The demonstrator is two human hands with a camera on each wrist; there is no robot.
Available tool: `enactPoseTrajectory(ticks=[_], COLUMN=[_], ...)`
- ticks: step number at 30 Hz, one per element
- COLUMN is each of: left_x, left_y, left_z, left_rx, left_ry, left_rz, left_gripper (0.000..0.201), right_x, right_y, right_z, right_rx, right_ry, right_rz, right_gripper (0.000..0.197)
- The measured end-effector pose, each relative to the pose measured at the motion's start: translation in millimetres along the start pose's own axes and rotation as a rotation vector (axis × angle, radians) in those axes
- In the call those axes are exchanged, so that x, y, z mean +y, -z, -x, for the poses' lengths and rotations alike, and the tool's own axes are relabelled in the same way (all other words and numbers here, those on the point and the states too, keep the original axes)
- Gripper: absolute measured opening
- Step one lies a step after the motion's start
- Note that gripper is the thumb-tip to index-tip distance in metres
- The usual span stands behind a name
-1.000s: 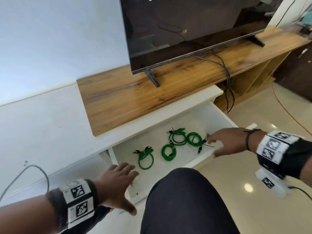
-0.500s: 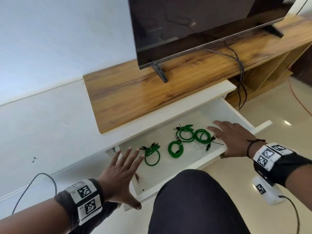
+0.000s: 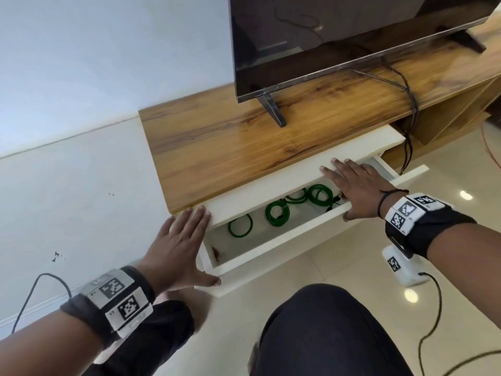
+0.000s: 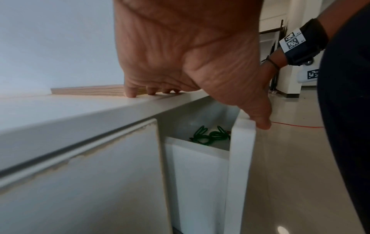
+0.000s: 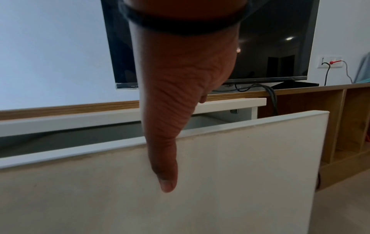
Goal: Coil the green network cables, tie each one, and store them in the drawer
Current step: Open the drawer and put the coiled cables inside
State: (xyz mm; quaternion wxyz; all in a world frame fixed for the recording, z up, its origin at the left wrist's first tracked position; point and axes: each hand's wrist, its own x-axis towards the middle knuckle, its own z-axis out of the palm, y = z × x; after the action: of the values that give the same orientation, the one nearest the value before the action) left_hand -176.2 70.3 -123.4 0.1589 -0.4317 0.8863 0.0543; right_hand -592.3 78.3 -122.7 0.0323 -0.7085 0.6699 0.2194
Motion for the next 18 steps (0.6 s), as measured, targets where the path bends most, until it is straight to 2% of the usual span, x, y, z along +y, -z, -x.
enactPoseTrajectory(ticks=[5, 10, 13, 15, 18], left_x=[-7, -9, -11, -12, -7], left_y=[10, 17, 13, 10, 6], left_z=[-7, -14, -19, -23, -26], left_rx=[0.067, 0.159, 0.232, 0.295, 0.354], left_ry=[-0.022, 0.018, -0.009, -0.045, -0.074], left_rz=[0.047, 0.094, 0.085, 0.060, -0.011], left_gripper=[0.105, 0.073, 0.056, 0.052, 0.045], right_x=[-11, -22, -25, -23, -20], right_y=[15, 23, 28, 30, 23], right_z=[-15, -23, -27, -30, -30], right_rx=[0.056, 0.127, 0.165, 0.179, 0.196], right_ry=[-0.042, -0.138, -0.175, -0.197, -0.215], right_rz=[-0.031, -0.087, -0.113, -0.116, -0.124], right_gripper=[0.105, 0.065, 0.042, 0.035, 0.036])
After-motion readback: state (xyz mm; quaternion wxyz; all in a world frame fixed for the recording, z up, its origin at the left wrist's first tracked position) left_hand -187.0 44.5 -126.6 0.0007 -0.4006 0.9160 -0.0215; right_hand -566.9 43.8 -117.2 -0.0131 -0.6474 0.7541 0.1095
